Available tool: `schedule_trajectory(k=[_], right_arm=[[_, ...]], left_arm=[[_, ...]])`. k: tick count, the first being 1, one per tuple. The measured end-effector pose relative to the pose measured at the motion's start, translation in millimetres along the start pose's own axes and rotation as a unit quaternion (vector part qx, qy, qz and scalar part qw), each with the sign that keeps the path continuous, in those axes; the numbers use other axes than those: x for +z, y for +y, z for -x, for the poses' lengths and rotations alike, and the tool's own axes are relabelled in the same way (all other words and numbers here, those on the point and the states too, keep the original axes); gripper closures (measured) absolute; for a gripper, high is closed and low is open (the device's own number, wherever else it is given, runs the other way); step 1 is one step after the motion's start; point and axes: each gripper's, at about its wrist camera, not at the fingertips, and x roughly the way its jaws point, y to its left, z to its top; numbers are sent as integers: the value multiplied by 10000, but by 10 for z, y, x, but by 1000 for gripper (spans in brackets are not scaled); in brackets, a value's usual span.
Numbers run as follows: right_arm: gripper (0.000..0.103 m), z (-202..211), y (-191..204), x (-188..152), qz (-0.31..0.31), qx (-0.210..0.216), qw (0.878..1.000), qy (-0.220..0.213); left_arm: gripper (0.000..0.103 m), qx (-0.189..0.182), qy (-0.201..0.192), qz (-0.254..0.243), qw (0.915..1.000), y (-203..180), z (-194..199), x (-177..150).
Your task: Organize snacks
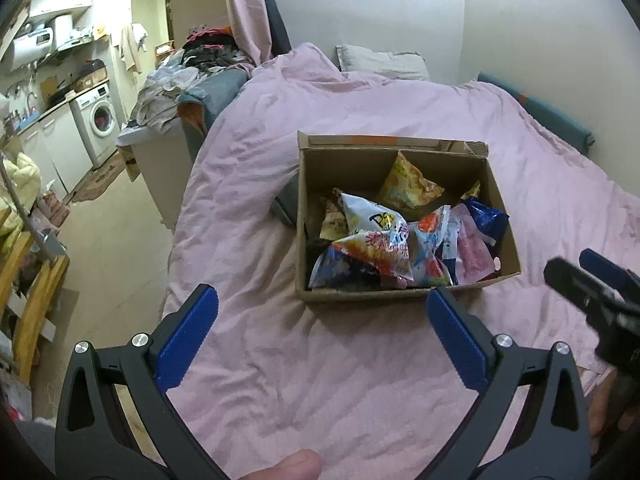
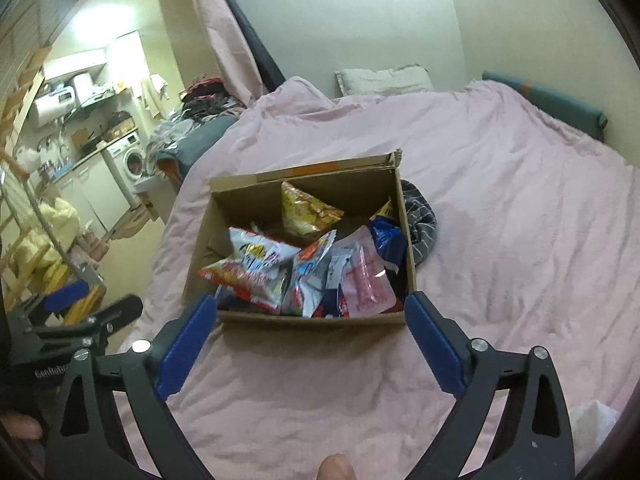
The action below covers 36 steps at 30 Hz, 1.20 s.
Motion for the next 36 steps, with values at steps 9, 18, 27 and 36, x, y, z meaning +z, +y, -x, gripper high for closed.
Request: schedule_trajectory(k=[9, 18, 27, 36], right_arm=[[0, 51, 176, -168, 349, -213, 9989, -233], [0, -38, 101, -166, 182, -277, 9992, -200], [0, -56, 71, -191, 307, -473, 9982, -209], [0, -30, 35, -169, 222, -477, 9983, -261]], left_arm=[[0, 5, -245, 234, 9994, 129, 100, -111], [0, 55, -199, 276, 9994, 107, 40, -146], [0, 3, -130, 384, 9992, 87, 4, -140], [0, 17, -70, 353, 9994, 77, -20, -164]])
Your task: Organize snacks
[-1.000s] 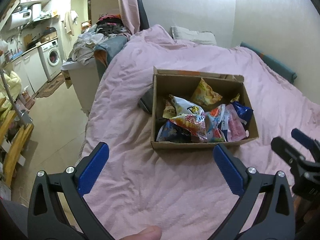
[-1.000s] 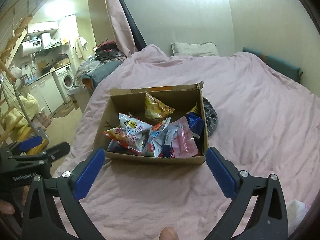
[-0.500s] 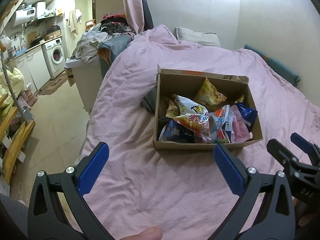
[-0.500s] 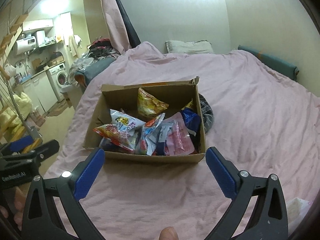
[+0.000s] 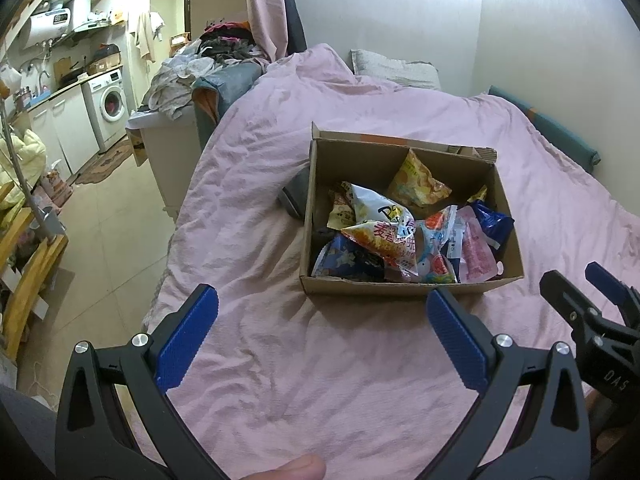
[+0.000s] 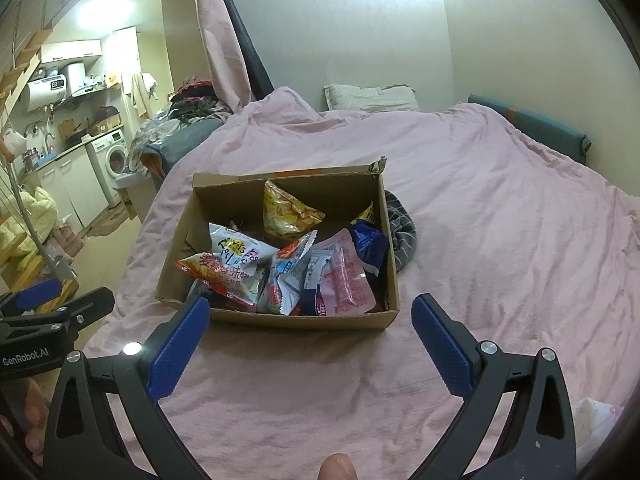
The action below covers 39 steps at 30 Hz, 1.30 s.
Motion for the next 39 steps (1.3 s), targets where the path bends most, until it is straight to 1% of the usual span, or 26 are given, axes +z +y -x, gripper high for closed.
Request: schedule_trajectory(k=[11, 18, 24, 39], right_arm=[[0, 24, -55, 7, -75, -98, 9999, -30], [0, 21, -118, 15, -221, -42, 9997, 10], [0, 8, -170, 18, -360, -41, 9993, 34], [0, 23, -170, 40, -303, -35, 9995, 13]], left_arm=[[0, 13, 2, 29, 10000, 24, 10, -4], [0, 48, -1, 19, 10000, 20, 11, -5], [0, -4, 43, 38, 10000, 15, 0, -13], [0, -20, 87, 118, 9999, 52, -26, 10]])
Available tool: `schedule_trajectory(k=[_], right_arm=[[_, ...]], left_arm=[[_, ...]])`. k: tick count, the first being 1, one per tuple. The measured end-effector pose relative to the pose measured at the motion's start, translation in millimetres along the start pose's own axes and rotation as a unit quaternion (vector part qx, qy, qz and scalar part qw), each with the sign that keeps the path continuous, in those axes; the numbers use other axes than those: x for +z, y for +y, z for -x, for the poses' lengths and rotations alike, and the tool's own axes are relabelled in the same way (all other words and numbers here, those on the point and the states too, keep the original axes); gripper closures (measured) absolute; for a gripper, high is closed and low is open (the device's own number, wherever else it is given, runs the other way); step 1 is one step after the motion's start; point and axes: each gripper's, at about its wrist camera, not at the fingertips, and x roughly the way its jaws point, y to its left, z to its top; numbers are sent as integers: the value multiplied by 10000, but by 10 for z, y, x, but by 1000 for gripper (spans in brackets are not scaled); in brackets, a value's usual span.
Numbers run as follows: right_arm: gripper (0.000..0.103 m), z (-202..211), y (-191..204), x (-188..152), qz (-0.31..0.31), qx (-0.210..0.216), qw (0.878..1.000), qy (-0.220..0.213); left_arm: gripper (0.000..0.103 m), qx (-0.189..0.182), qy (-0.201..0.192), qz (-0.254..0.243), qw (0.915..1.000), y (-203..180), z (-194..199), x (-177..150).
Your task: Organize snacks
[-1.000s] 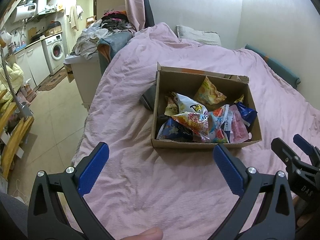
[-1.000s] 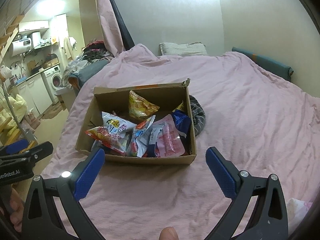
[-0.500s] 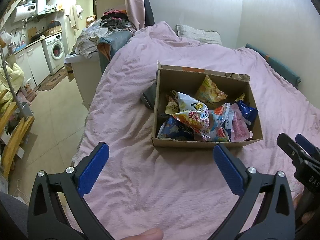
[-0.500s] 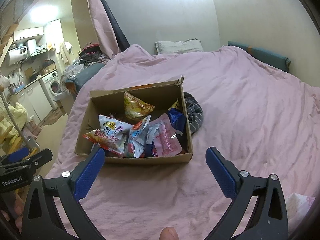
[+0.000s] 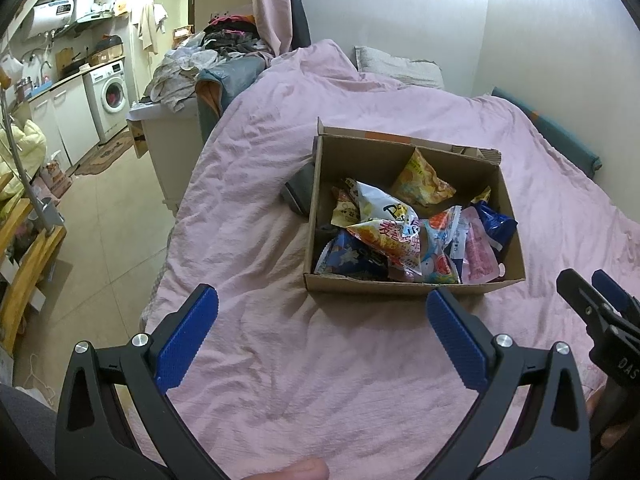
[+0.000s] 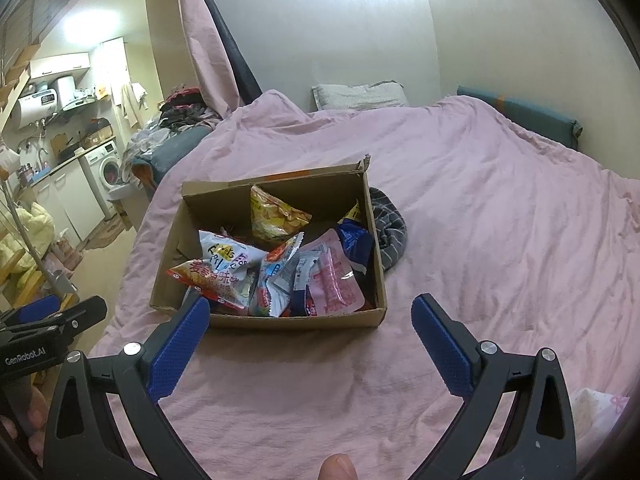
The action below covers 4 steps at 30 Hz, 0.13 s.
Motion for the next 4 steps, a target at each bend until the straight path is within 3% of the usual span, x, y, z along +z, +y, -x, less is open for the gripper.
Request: schedule_trajectory(k=[4], right_arm=[[0, 2, 5, -7, -11, 2, 10000, 3]], left_arm=[[0, -30, 6, 14, 10000, 5, -3, -3]])
